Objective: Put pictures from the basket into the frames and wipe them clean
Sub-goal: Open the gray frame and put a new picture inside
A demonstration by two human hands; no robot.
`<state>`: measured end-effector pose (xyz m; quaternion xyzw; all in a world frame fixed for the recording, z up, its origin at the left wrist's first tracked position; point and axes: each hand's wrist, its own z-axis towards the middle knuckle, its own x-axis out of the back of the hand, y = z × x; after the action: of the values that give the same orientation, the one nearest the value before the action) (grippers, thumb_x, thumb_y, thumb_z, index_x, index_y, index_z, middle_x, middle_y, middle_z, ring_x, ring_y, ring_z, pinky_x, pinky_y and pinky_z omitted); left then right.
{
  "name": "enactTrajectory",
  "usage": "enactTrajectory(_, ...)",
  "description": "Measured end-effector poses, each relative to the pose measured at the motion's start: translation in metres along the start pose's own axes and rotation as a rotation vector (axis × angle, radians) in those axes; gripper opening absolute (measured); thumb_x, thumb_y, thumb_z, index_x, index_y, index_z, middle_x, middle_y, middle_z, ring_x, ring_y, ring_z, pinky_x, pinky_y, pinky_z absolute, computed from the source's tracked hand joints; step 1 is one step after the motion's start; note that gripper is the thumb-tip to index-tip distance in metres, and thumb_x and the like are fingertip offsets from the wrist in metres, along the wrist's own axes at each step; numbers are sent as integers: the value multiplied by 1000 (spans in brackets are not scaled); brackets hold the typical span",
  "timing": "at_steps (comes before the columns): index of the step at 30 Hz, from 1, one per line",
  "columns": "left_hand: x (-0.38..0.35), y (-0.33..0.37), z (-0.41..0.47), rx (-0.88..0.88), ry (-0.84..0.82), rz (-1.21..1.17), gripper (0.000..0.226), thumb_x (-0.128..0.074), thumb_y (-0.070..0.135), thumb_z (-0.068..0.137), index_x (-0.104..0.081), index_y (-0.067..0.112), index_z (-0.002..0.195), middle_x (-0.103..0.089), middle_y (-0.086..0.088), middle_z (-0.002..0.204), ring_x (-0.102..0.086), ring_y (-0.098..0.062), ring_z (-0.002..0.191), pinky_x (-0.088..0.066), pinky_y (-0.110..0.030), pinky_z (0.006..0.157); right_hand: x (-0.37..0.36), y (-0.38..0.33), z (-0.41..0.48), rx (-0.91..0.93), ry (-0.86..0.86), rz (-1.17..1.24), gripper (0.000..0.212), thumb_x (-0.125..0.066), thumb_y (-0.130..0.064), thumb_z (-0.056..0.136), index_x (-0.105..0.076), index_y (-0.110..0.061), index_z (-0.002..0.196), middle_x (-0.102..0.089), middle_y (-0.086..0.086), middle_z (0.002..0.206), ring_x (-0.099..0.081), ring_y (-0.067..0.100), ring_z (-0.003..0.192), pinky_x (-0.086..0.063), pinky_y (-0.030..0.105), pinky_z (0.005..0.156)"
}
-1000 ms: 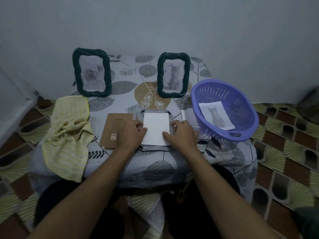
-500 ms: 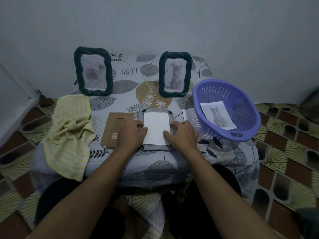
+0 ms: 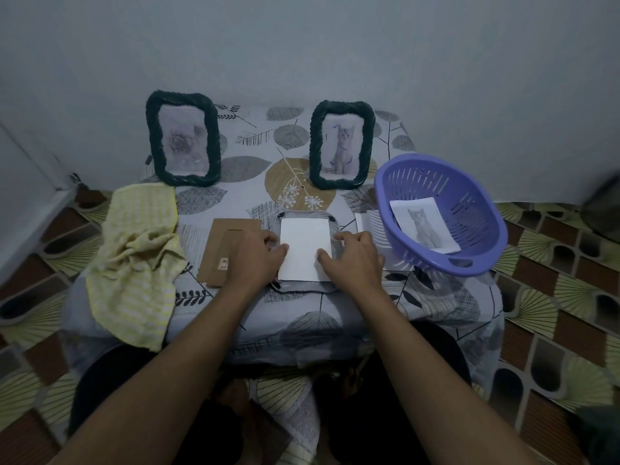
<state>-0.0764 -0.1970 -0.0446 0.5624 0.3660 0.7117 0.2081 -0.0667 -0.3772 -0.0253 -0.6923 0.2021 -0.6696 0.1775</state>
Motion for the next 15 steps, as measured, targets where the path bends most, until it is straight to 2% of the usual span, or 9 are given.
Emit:
enactTrajectory(2, 8, 3, -2, 32, 23, 1, 26, -70, 28, 88, -74, 10, 107, -70, -4, 87, -59, -10, 74, -42, -23, 65, 0, -9, -3, 55, 25, 4, 47, -60, -45, 89, -55, -25, 132, -45, 3, 128, -44, 25, 124, -29, 39, 102)
enactTrajectory(4, 19, 3, -2, 41, 58, 4, 21, -68, 27, 88, -75, 13, 102, -70, -1, 84, -55, -3, 68, -39, -21, 59, -3, -21, -7, 132, 16, 22, 43, -60, -39, 89, -57, -24, 130, -46, 3, 127, -44, 23, 124, -30, 38, 102)
enactTrajectory(6, 33, 1, -3, 87, 93, 35, 17, -64, 24, 88, -75, 12, 94, -67, 0, 81, -54, -8, 67, -36, -24, 63, -8, -37, -11, 236, -47, 101, 39, -60, -32, 90, -60, -22, 127, -51, 5, 125, -49, 24, 120, -38, 40, 102)
enactTrajectory(8, 47, -11, 0, 133, 127, 86, 31, -57, 31, 82, -75, 12, 97, -70, -6, 89, -61, -23, 81, -37, -25, 71, -15, -53, -16, 326, -130, 156, 34, -57, -27, 91, -63, -22, 124, -55, 5, 122, -53, 25, 114, -41, 43, 101)
enactTrajectory(10, 59, -26, 3, 187, 127, 105, 50, -50, 43, 70, -74, 12, 102, -73, -9, 98, -64, -30, 93, -46, -30, 78, -22, -68, -20, 375, -140, 76, 32, -53, -28, 92, -65, -25, 121, -56, 3, 127, -48, 23, 120, -32, 43, 104)
enactTrajectory(12, 67, -40, 4, 245, 106, 153, 61, -51, 51, 65, -73, 14, 109, -72, -12, 107, -64, -34, 103, -52, -38, 87, -29, -80, -23, 401, -118, -49, 33, -50, -31, 93, -67, -25, 121, -48, 1, 139, -37, 23, 130, -21, 46, 104)
enactTrajectory(15, 73, -52, 3, 288, 88, 261, 73, -48, 57, 66, -69, 13, 119, -68, -19, 113, -61, -39, 109, -51, -44, 93, -40, -90, -22, 395, -143, -198, 36, -46, -33, 94, -66, -19, 120, -33, 5, 154, -23, 28, 139, -16, 52, 106)
